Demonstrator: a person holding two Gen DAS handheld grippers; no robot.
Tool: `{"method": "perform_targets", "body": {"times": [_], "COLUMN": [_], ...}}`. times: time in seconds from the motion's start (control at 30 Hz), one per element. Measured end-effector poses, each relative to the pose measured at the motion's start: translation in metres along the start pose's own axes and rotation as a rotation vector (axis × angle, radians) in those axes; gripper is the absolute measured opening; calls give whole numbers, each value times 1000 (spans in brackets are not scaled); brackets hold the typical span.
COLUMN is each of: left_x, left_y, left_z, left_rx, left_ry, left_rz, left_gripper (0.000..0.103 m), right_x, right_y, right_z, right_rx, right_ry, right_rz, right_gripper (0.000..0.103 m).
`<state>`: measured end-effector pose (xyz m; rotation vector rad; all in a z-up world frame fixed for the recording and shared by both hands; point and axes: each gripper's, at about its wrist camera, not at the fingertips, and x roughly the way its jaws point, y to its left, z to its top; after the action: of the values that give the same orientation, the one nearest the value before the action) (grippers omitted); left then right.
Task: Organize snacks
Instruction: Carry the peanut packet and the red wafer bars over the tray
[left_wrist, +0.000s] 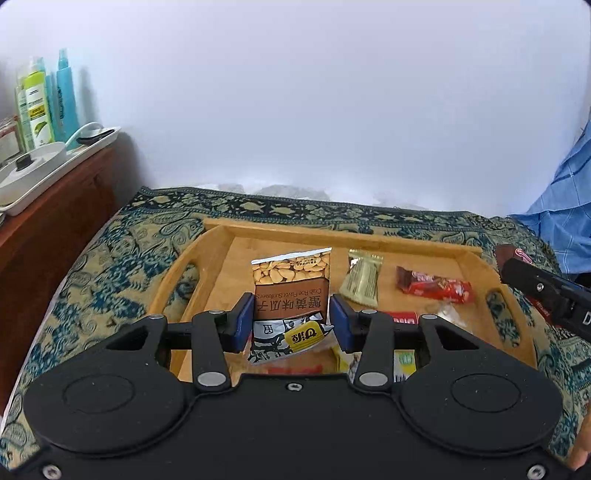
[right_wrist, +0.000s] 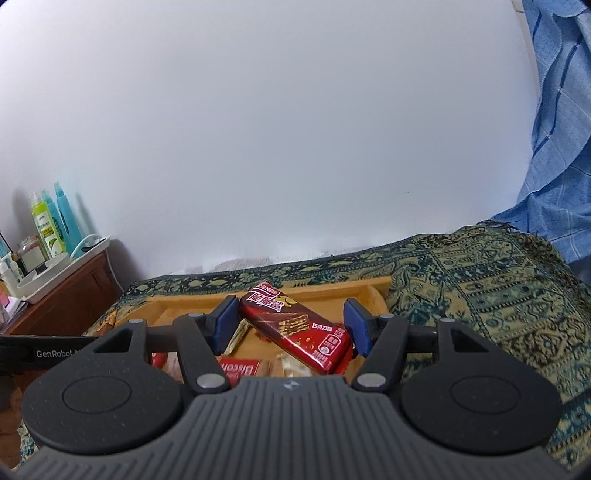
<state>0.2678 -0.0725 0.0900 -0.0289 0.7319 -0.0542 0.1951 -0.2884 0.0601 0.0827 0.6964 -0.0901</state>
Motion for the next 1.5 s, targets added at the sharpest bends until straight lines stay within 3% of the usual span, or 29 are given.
{"method": "perform_targets", "body": {"times": [0.4, 0.77, 1.03, 1.5], "left_x": [59, 101, 111, 115], "left_y": [10, 20, 22, 23], "left_z": [25, 25, 20, 18], "left_rx": [-29, -68, -58, -32], "left_ry": [47, 96, 102, 98], "left_rz": [-5, 21, 25, 41], "left_gripper": [42, 42, 42, 42], "right_x": [65, 111, 136, 150], "right_y": [-24, -11, 1, 5], "right_z": [20, 30, 26, 22], "right_rx": [-31, -132, -220, -210], "right_ry": [145, 210, 251, 284], "right_rz": [1, -19, -28, -31], "right_gripper": [64, 64, 65, 65]}}
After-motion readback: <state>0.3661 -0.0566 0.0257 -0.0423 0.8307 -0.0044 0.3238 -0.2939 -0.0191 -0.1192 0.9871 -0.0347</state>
